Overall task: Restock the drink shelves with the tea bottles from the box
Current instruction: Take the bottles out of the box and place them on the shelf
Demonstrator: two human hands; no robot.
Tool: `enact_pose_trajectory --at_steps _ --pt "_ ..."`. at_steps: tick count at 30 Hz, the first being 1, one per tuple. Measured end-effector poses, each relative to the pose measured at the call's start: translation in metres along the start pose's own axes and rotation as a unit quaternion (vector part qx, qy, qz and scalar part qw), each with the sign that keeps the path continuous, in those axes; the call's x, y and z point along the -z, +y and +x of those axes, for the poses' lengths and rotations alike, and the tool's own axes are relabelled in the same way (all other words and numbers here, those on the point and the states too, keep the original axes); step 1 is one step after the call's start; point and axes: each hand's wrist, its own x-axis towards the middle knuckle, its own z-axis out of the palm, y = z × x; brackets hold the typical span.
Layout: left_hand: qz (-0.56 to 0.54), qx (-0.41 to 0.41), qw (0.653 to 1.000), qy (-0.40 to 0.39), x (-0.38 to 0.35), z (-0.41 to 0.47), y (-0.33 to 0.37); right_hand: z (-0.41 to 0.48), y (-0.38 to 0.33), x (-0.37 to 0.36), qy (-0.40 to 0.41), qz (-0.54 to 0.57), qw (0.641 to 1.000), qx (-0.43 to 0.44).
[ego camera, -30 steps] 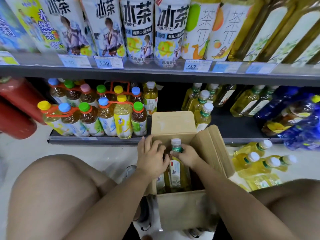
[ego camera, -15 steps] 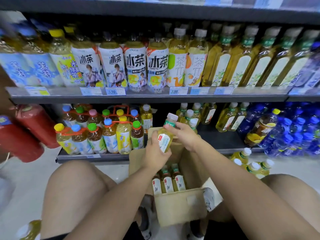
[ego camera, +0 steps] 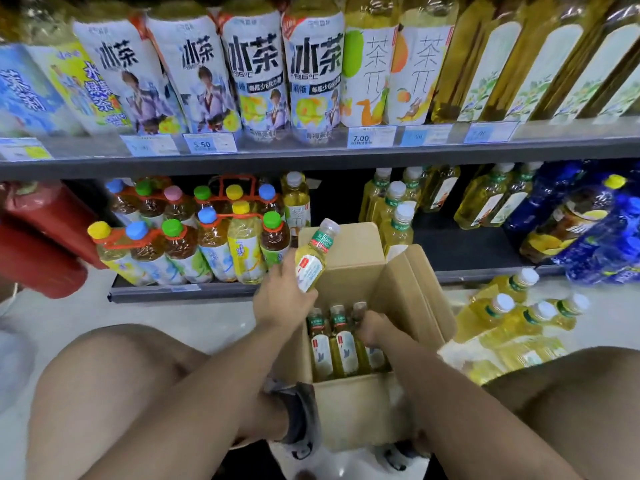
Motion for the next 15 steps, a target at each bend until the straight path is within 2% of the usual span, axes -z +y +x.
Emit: enact_pose_trajectory --at_steps 2,5,8,11,15 --pt "0.007 -0.012 1.0 0.008 -0.003 0.011 -0.003 0.017 0.001 -0.011 -0.017 0.048 0.998 -0.022" --pt "0.034 -0.04 0.998 0.018 -0.006 0.027 -0.003 0.051 0.008 -0.031 -0.029 -0.004 0.999 -0.03" --pt "0.103 -0.11 0.988 0.03 -0.011 0.041 -0.002 0.079 0.011 -0.043 -0.023 -0.038 0.997 -0.061" --pt "0.144 -0.165 0.975 0.044 -0.017 0.052 -0.001 0.096 0.009 -0.049 0.001 -0.053 0.996 -0.073" --pt "0.149 -0.174 0.973 0.037 -0.022 0.061 0.004 0.113 0.007 -0.053 0.041 0.011 0.993 -0.111"
